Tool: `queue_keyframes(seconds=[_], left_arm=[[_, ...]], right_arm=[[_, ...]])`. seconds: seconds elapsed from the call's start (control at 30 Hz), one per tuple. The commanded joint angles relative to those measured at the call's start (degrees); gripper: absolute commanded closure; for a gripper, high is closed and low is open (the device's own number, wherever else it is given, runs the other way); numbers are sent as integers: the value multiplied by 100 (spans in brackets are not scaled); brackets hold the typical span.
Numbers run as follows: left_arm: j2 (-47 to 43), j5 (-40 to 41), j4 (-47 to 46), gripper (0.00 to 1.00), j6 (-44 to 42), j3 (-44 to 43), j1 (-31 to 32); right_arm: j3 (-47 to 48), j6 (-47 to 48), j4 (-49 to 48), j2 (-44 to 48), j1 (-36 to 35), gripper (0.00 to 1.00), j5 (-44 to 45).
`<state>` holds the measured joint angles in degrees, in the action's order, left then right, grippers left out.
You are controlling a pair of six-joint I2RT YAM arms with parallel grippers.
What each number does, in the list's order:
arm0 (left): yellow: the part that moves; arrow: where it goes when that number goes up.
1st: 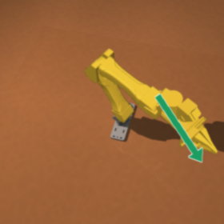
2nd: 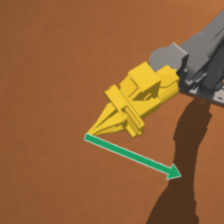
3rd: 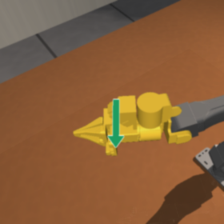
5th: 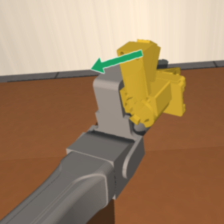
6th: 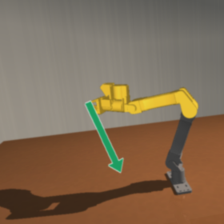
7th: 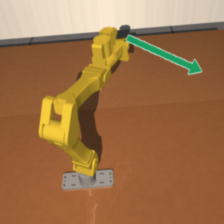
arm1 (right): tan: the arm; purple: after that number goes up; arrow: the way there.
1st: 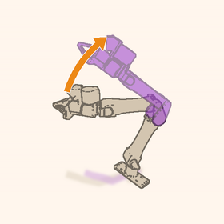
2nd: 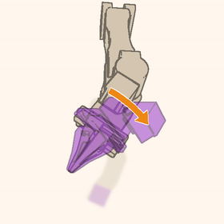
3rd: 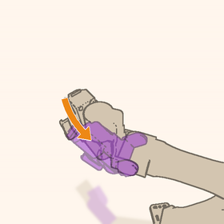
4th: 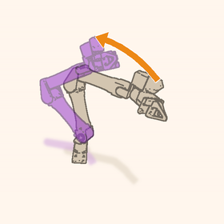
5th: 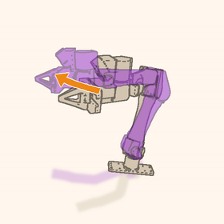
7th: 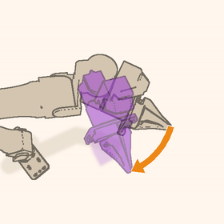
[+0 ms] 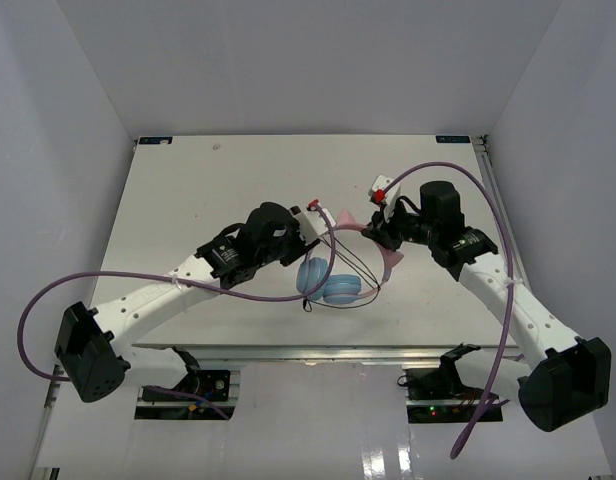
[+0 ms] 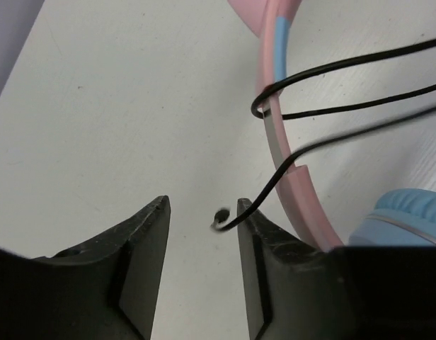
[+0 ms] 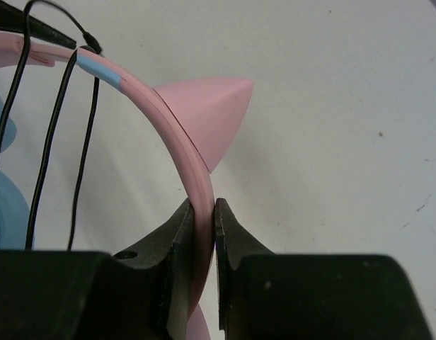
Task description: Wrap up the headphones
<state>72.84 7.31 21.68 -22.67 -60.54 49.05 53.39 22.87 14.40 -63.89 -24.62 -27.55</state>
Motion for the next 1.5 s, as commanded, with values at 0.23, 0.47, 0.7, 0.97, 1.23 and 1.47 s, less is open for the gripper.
queue_keyframes(seconds=[0.23, 0.47, 0.7, 0.97, 1.23, 1.47], left_arm=[[-235, -751, -347, 30, 296, 264, -295], [-1117, 957, -349, 15, 233, 537, -381], [-2606, 1188, -165, 2, 1019, 1502, -387], [-3927, 992, 37, 2, 1529, 2599, -388], [-4247, 938, -63, 2, 1574, 2783, -393], [-4685, 709, -281, 2, 1687, 3000, -388]], right_arm=[[333, -510, 107, -1030, 500, 92, -746], [-12, -866, -1175, -1726, 680, 92, 814], [341, -1427, -2273, -2870, 785, 92, 1456], [584, -1461, -2486, -3542, 907, 72, 1568], [184, -1374, -2198, -2801, 1363, 6, 878], [-70, -1779, -799, -1421, 1539, 10, 1236]])
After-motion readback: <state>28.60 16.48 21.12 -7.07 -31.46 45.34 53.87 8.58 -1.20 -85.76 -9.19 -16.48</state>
